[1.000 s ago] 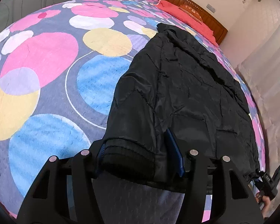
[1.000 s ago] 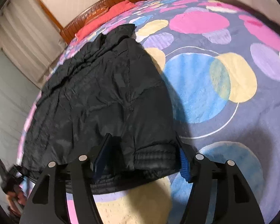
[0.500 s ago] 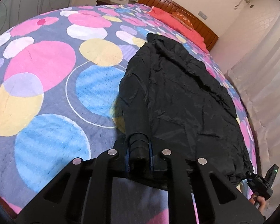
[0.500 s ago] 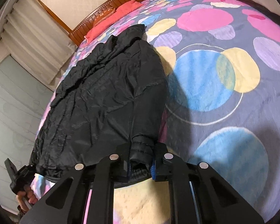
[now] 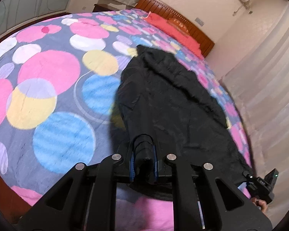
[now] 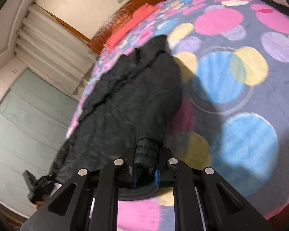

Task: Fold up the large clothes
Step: 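Grasp the jacket hem with both tools and lift it toward the collar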

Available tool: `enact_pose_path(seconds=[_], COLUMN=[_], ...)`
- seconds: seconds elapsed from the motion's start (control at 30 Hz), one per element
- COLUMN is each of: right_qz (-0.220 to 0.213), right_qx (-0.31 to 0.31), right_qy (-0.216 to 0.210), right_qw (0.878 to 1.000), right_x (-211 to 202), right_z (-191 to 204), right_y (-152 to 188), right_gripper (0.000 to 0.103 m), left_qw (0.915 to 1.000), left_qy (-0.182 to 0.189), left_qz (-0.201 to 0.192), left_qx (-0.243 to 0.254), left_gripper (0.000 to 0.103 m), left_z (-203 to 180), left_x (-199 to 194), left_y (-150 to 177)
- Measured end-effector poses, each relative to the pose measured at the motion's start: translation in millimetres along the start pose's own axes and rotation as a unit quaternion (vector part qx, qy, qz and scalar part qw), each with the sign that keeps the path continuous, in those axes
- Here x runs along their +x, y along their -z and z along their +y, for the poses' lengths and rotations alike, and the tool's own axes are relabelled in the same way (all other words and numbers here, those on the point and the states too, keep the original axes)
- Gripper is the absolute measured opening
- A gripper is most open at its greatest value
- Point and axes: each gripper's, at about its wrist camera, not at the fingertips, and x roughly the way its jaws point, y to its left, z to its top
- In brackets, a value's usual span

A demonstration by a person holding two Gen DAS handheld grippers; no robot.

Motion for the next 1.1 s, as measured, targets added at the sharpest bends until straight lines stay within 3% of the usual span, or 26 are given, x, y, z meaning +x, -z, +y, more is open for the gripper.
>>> enact_pose_path(seconds=[0.23,0.5,0.83,1.1], right_qz=[-0.022,-0.055,-0.084,-0.062], right_qx=[-0.015,-0.017,-0.001,0.016], right_qy=[-0.077,-0.108,-0.086,-0.014], right_qw=[0.997,0.992,0.993,0.998], right_x=[2.1,27.5,100.8,195.7], right_z=[36.5,60.0,70.5,60.0], right_y=[-42.6,-113.4,-229.7,-306.6], right_gripper=[0.013,0.013,0.012,0.012], left_qw=[0.9982,0.9967,0.9989,0.9979], left_qy=[0.053,0.058,0.014,-0.055], left_qz=[-0.027,-0.053,-0.045,-0.019], left_qx=[0.006,0.019,0.006,0.027], left_gripper=[0.012,0.012,0.012,0.012], left_z=[-22.9,-50.8,-68.7,-78.7], left_x=[-8.0,22.2,121.4,233.1], left_y=[-45.7,-119.1,-238.2,-301.7])
